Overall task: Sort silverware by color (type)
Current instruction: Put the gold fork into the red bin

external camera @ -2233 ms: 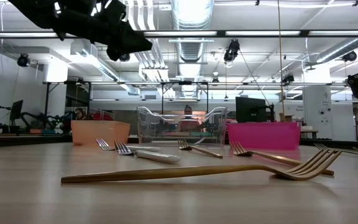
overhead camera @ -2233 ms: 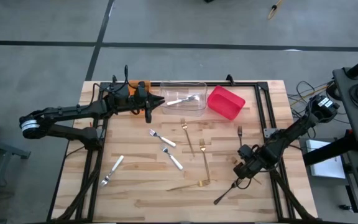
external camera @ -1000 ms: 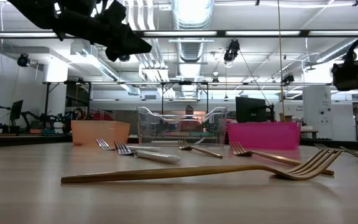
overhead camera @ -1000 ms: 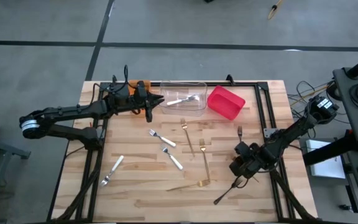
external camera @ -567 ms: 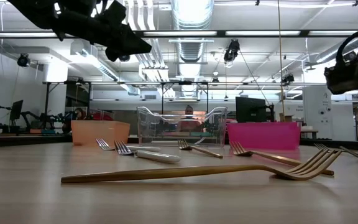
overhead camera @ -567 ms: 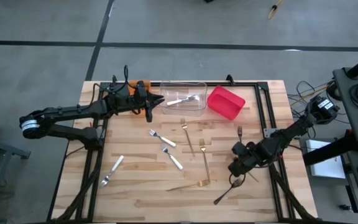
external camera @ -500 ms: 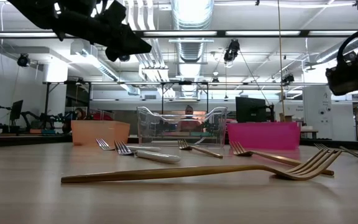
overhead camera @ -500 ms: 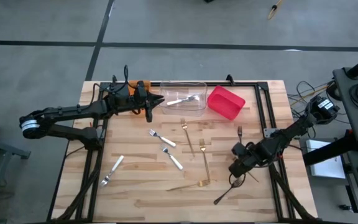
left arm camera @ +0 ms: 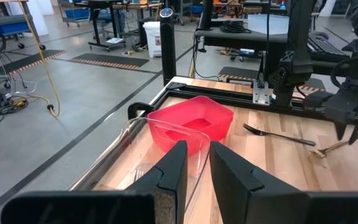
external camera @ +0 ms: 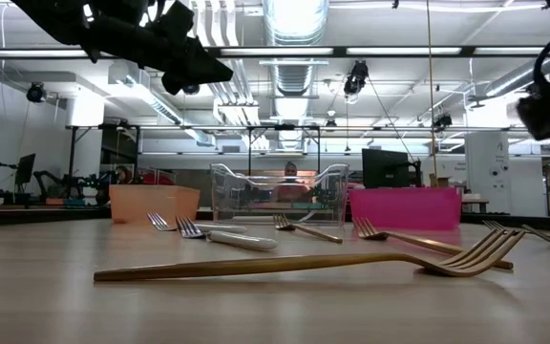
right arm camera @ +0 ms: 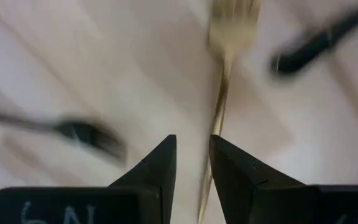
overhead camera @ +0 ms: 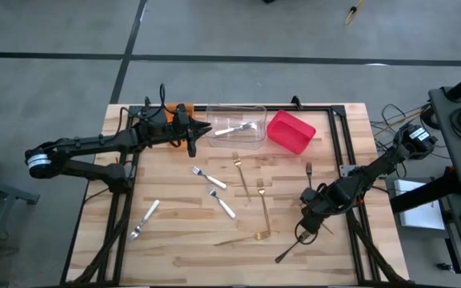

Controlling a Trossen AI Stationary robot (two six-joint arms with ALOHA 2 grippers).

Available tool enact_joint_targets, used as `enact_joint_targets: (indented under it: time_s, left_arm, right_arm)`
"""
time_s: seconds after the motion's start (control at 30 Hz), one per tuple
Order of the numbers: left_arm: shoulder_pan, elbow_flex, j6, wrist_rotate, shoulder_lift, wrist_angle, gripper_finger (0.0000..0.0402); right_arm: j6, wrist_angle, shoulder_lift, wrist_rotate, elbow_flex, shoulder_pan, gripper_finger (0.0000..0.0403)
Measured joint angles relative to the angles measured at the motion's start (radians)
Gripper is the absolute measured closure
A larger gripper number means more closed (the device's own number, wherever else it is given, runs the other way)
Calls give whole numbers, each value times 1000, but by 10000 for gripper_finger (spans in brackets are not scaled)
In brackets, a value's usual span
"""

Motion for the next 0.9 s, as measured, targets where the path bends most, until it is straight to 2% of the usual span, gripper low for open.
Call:
enact_joint_targets:
  time_s: [0.13,0.23,0.43,0.53,0.9]
  left_arm:
    - [0,0,0,0,0,0,350]
    - [0,0,0,0,0,1,350]
    - [0,0,0,0,0,1,350]
    - [0,0,0,0,0,1,350]
    - [0,-1,0,0,0,0,350]
  right_arm:
    - [90,-54,0,-190,11,0,316]
    - [149,-57,0,-250,5,1,316]
    - [103,-32,21,-131,7,2,316]
    - [83,-30,35,-117,19,1,307]
    - [109,-48,70,-92,30,0,200]
